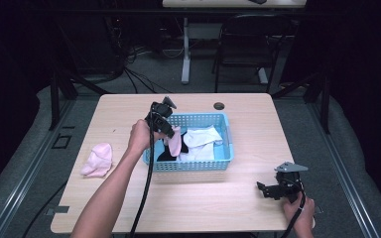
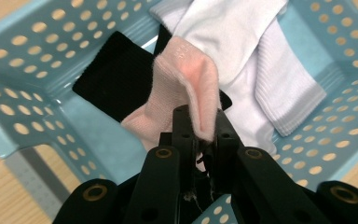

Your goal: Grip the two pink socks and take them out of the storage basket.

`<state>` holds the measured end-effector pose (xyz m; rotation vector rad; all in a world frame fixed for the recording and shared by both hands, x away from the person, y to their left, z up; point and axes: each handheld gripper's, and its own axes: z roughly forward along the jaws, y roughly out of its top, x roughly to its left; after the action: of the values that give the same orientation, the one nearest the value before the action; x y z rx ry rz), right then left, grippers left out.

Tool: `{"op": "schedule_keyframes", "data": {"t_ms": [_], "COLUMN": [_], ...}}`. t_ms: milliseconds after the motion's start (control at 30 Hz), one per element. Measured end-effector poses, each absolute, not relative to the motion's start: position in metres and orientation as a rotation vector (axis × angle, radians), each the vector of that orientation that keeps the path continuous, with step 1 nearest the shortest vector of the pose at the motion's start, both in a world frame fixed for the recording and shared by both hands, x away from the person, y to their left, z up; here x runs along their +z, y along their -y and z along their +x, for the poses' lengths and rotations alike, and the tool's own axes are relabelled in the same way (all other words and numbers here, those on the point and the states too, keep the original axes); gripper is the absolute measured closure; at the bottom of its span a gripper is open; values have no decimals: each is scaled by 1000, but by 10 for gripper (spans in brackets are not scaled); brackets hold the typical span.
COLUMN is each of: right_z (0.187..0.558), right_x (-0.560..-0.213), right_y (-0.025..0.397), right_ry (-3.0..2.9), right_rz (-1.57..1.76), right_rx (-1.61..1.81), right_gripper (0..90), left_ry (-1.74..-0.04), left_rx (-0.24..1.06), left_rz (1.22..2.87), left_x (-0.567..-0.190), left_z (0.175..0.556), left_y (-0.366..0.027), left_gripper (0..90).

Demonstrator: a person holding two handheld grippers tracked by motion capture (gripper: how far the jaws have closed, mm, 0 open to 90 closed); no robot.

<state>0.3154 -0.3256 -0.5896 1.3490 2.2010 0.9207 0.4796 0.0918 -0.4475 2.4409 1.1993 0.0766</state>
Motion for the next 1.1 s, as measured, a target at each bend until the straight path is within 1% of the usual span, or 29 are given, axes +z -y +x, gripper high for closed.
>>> {"op": "schedule_keyframes", "data": {"t_ms": [233,267,667,1100], "right_z": [315,315,315,315], "right_x": [-589,-589,-590,-589], "right_y": [326,326,326,326], "right_ry": [-2208,-2208,-2202,-2203], "right_rz": [1346,1346,1349,1348], "right_rx": [913,913,920,916], "right_gripper": [0,0,0,0], "left_ry": [-1191,-1181,-1163,-1179], "left_rx": [88,111,151,227], "left_rz": [2422,2430,2410,2366], "left_x": [-430,-425,-396,-362], "left_z": [476,475,468,454], "left_y": [-99,-101,-115,-142], "left_gripper": [835,835,835,835]}}
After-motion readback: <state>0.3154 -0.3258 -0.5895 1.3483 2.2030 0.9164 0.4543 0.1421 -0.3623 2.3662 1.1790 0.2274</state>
